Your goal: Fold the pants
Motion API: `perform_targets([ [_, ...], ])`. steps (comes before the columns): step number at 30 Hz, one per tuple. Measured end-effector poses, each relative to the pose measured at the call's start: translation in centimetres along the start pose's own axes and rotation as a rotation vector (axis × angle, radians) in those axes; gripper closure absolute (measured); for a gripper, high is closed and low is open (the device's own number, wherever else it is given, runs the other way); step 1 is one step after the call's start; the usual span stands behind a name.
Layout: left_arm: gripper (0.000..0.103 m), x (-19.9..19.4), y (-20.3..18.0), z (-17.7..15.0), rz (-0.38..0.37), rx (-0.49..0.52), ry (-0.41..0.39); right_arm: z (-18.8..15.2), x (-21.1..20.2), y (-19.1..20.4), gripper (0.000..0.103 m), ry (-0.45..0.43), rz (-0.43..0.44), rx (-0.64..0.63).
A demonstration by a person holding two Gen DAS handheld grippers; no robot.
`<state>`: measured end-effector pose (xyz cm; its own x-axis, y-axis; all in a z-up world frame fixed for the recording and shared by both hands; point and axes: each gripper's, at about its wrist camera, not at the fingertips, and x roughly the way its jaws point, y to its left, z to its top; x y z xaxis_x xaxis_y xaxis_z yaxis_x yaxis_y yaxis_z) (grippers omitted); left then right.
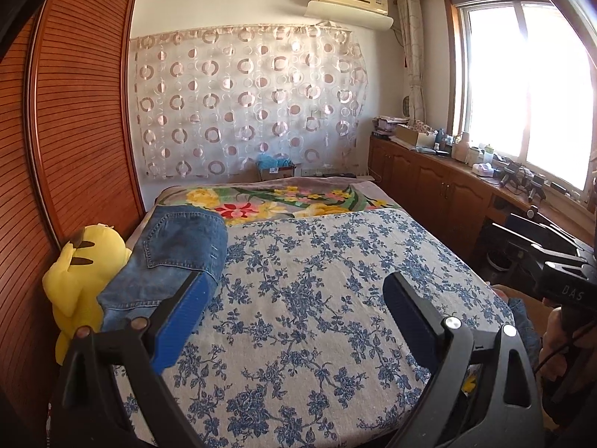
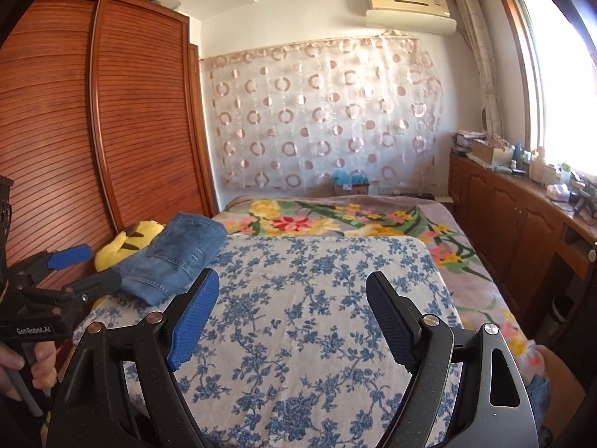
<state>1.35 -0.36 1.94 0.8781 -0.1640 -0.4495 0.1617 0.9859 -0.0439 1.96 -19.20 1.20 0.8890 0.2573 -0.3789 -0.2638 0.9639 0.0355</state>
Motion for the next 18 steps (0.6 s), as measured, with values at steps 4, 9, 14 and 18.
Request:
perform_targets([
  [4, 0.008, 0.1, 0.1, -0.4, 0.018, -0.003, 0.001, -1.0, -0.3, -0.6, 0.020, 0.012, -0.023, 0.008],
  [9, 0.008, 0.9, 0.3, -1.2, 0.044, -0.006, 0.020, -2.2, 0.3, -0.8, 0.020, 0.029, -0.048, -0.003],
  [14, 0.008, 1.0, 0.5, -1.5, 0.053, -0.015, 0.024, -2.6, 1.0, -0.9, 0.020, 0.047, -0.044, 0.012],
  [18, 0.008, 0.9, 0.6, -1.5, 0.055, -0.023, 0.025, -2.8, 1.0, -0.9, 0.020, 0.046, -0.042, 0.010],
])
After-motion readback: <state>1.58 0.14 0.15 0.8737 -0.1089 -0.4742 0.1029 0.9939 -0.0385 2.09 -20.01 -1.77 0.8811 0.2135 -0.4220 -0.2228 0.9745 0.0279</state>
